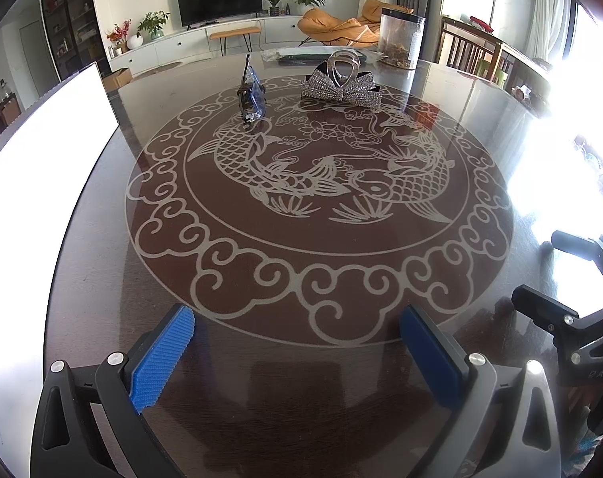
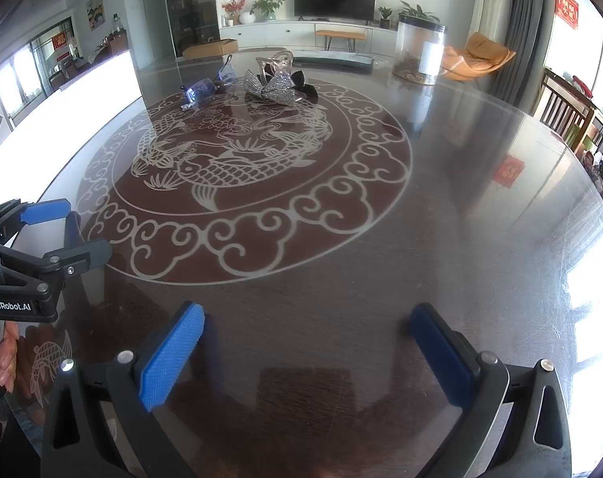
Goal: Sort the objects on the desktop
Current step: 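Move both open tools back over the remaining items on the table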
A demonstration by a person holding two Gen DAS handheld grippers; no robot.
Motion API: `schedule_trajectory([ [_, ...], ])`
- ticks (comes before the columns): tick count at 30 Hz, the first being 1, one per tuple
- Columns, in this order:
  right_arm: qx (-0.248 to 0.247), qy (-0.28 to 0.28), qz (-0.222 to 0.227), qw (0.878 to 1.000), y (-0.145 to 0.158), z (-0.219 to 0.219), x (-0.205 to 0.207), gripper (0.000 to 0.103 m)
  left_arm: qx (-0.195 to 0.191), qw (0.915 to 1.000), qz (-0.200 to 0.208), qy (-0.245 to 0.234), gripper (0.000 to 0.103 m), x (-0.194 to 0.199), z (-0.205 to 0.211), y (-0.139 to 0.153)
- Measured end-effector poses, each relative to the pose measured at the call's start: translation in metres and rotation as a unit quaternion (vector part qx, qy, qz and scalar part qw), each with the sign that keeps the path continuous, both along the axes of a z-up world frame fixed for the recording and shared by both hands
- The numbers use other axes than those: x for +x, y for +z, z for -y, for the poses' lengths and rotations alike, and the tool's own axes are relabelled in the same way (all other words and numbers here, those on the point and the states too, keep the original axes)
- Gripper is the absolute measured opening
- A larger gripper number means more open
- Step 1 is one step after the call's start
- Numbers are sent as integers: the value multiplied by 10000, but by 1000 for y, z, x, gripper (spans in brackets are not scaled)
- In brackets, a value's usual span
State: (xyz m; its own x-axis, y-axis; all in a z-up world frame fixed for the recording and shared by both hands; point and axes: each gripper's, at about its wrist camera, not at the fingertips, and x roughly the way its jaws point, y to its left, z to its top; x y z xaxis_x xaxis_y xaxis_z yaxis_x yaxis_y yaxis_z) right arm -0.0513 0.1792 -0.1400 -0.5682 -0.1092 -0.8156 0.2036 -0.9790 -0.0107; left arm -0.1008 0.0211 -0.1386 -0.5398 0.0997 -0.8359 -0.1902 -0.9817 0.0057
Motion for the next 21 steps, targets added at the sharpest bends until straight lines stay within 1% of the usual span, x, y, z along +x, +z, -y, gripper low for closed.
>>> schedule_trajectory([
  [8, -1, -1, 0, 10000, 0, 0, 0, 103, -72, 9992, 335, -218, 103, -46, 5, 2],
  [11, 1, -1, 2, 10000, 0, 0, 0, 103, -51, 9991, 231, -344, 103, -52, 8, 2],
  [14, 2, -1, 4, 10000, -1, 0, -1, 103, 2, 9994, -1, -349, 103, -47, 12, 2],
  [17, -9, 30, 8, 10000, -1, 0, -2, 103, 14, 9996, -14, -299, 103, -46, 13, 3],
  [19, 5, 284, 37, 9996, 0, 0, -11, 103, 12, 9996, -18, -293, 103, -46, 13, 3],
  [20, 9, 522, 33, 9986, -1, 1, -25, 103, 12, 9996, -18, -293, 103, -46, 13, 3],
  [21, 12, 644, 31, 9979, -1, 2, -34, 103, 16, 9996, -20, -292, 103, -45, 13, 3],
])
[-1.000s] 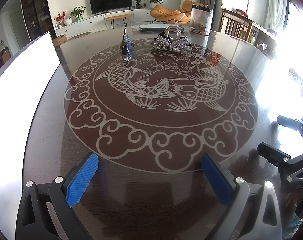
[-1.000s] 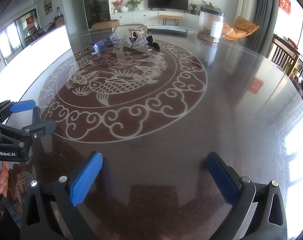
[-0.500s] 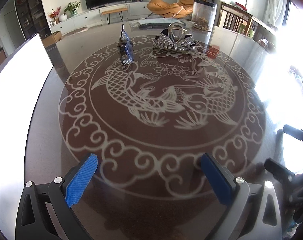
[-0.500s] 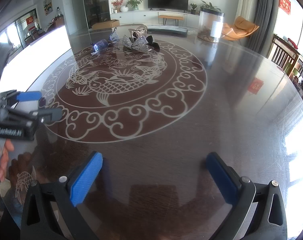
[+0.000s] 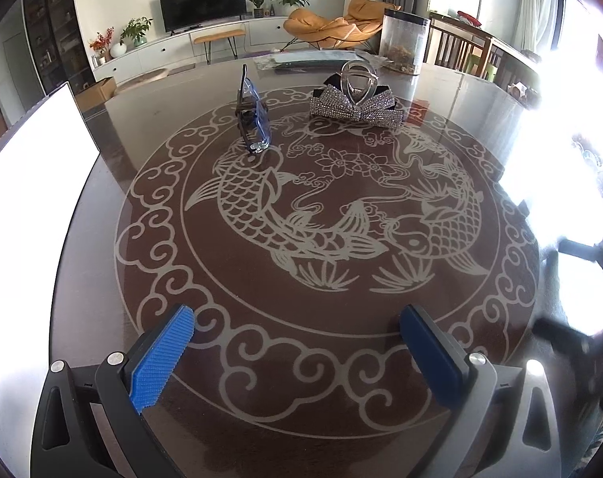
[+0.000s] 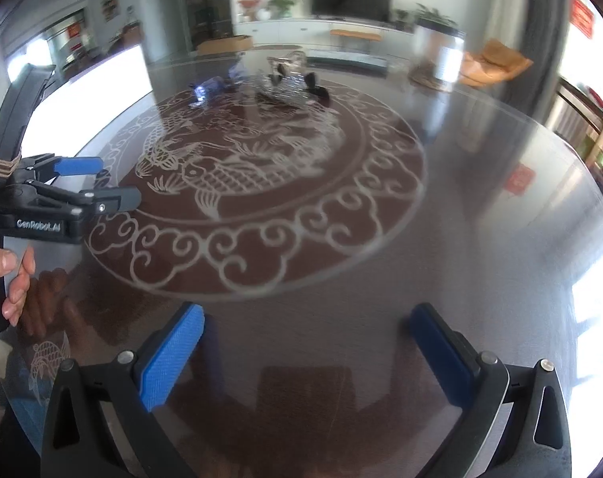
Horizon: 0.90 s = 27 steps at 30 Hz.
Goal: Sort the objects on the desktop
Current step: 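Move both open tools back over the remaining items on the table, then grasp the clear claw clip with the right gripper while the left gripper grasps the blue glasses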
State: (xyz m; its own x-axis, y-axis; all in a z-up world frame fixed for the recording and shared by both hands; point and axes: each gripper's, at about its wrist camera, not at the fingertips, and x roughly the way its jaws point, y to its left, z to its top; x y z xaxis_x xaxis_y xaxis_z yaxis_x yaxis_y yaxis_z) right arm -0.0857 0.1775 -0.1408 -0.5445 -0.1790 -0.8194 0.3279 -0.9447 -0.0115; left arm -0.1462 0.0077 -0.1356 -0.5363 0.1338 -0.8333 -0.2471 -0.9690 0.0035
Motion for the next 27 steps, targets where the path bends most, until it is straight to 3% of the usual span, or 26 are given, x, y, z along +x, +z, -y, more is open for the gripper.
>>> schedule_trajectory([
  [4, 2, 437, 10, 9990, -2, 5, -74, 103, 2, 10000, -2, 2, 103, -1, 0, 0],
  [8, 9, 365, 25, 9993, -3, 25, -147, 103, 4, 10000, -2, 19, 103, -1, 0, 0],
  [15, 35, 610, 38, 9981, -5, 67, -213, 103, 8, 10000, -2, 22, 103, -2, 0, 0],
  [17, -16, 651, -95, 9978, -2, 72, -216, 93, 9, 10000, -2, 22, 103, -2, 0, 0],
  [18, -57, 665, -217, 9975, 1, 74, -214, 70, 9, 10000, -2, 22, 103, -2, 0, 0],
  [19, -2, 615, -301, 9977, 1, 75, -214, 58, 2, 10000, -4, 22, 103, -2, 0, 0],
  [23, 142, 464, -414, 9980, 2, 72, -202, 54, 1, 10000, -1, 33, 103, -3, 1, 0],
  [27, 65, -109, -352, 9993, 2, 38, -165, 55, 3, 10000, 2, 39, 103, -2, 1, 0],
])
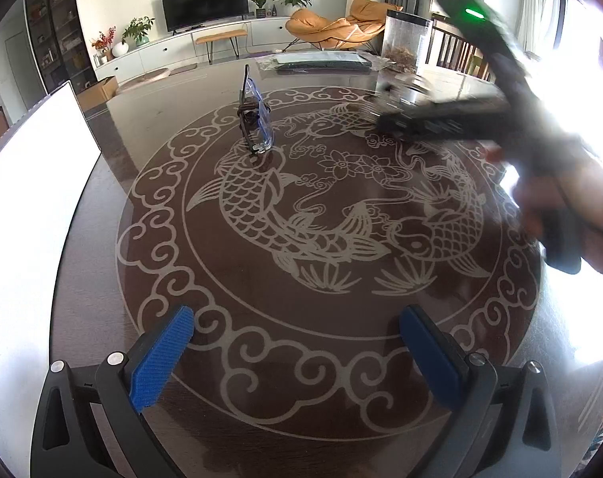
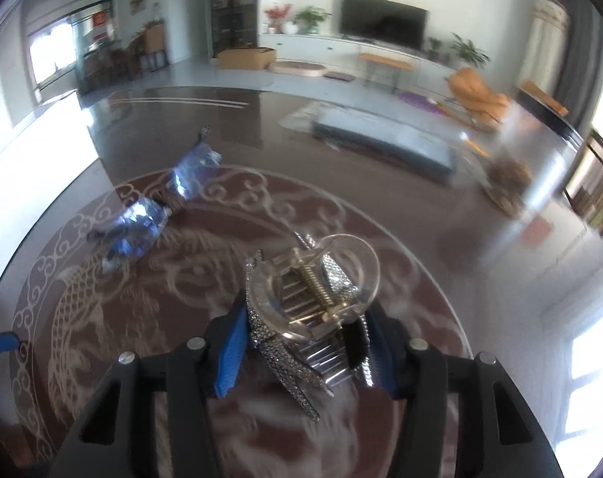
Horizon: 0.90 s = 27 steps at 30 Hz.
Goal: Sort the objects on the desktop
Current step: 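Grasp the clear claw clip with the right gripper while the left gripper grasps the blue glasses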
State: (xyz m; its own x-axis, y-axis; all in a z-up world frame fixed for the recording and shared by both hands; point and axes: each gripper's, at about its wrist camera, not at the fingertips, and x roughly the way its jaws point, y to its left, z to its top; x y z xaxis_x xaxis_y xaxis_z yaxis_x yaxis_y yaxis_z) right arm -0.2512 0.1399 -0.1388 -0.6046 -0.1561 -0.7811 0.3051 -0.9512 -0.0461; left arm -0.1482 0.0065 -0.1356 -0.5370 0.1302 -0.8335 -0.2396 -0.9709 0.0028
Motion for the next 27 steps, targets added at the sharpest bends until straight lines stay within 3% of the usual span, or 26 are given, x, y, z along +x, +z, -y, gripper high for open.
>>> schedule_trajectory([
  [4, -118, -402, 41, 9991, 1, -45, 73, 56, -13, 10000, -2, -1, 103, 1, 0, 0],
  [8, -174, -453, 55, 9988, 1, -59, 128, 58, -19, 10000, 51, -68, 103, -13, -5, 1],
  [17, -153, -491, 56, 9987, -1, -58, 135, 59, -73, 9993, 277, 222, 103, -142, -12, 0],
  [23, -147, -492, 57, 9987, -1, -58, 135, 59, -94, 9986, 280, 429, 102, -188, -7, 1],
  [25, -150, -492, 58, 9987, -1, -58, 135, 59, -70, 9987, 136, 490, 73, -187, -6, 7],
  [26, -150, -492, 59, 9987, -1, -58, 135, 59, -58, 9987, 95, 498, 46, -187, -5, 9],
  [27, -150, -492, 59, 9987, -1, -58, 136, 59, -49, 9988, 93, 488, 29, -187, -4, 10],
])
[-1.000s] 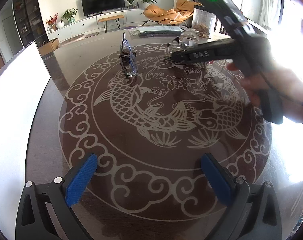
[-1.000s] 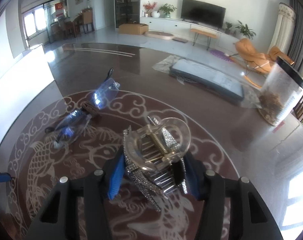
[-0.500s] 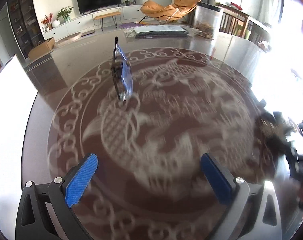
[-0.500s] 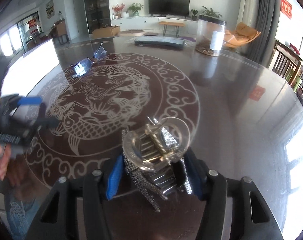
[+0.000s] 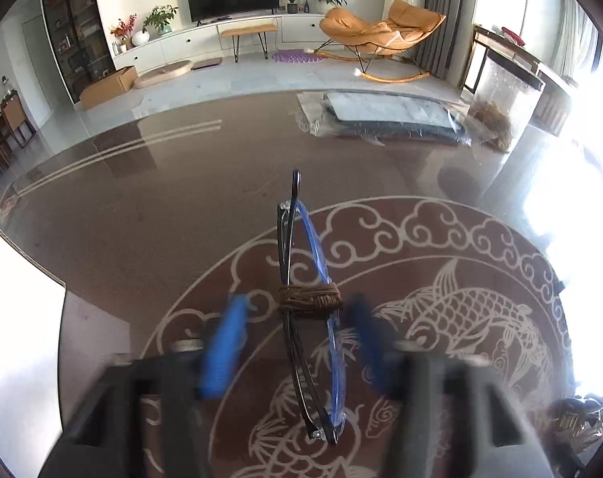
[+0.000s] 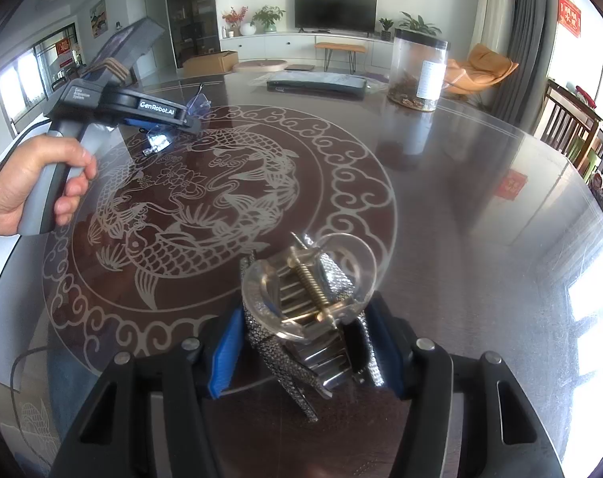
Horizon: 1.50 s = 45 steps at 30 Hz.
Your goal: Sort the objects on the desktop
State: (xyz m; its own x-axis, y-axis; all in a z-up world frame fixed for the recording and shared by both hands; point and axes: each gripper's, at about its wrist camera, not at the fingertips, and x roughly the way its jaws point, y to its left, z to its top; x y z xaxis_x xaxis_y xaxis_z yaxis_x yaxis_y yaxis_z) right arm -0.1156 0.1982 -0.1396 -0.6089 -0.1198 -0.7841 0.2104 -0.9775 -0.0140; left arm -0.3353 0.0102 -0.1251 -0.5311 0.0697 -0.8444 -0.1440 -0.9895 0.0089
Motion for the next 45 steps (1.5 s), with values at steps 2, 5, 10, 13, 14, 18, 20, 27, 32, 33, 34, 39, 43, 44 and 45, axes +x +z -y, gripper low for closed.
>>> schedule_trajectory([
  [2, 13, -16, 2, 10000, 0, 0, 0, 59, -14, 10000, 16, -20, 29, 2, 1, 0],
  [5, 14, -26, 5, 10000, 0, -1, -3, 59, 3, 10000, -9, 8, 29, 17, 6, 1],
  [10, 14, -26, 6, 10000, 0, 0, -3, 59, -49, 9998, 23, -183, 29, 96, 10, 2],
  [13, 23, -27, 5, 10000, 0, -1, -3, 59, -36, 9996, 39, -260, 29, 155, 13, 3],
  [14, 34, -27, 1, 10000, 0, 0, -3, 59, -5, 9997, 29, -255, 29, 170, 15, 4],
  [18, 91, 518, -111, 9986, 3, 15, 5, 59, 173, 9996, -67, -225, 29, 224, 17, 3],
  [20, -6, 752, 38, 9972, 1, 28, 15, 60, 246, 9994, -117, -197, 29, 240, 18, 2],
  [27, 86, 597, 80, 9981, -3, 54, 48, 81, 409, 9989, -180, -151, 39, 255, 24, 0],
  [32, 27, 362, 255, 9990, -7, 46, 44, 103, 55, 9999, -146, -66, 96, 255, 16, -9],
  [33, 32, 301, 254, 9992, -7, 45, 43, 103, 55, 9999, -136, -35, 97, 254, 16, -9],
  [34, 31, 280, 253, 9993, -6, 45, 43, 103, 31, 9999, -122, -23, 99, 253, 16, -10],
  [39, 35, 276, 252, 9993, -6, 46, 44, 103, 38, 10000, -59, 17, 103, 249, 18, -12],
  [43, 35, 269, 254, 9993, -6, 45, 45, 103, 42, 10000, -62, 17, 103, 249, 18, -13],
  [44, 35, 269, 255, 9993, -7, 45, 44, 103, 42, 10000, -62, 17, 103, 249, 18, -13],
  [45, 35, 269, 254, 9993, -6, 46, 44, 103, 42, 10000, -62, 17, 103, 249, 17, -13],
])
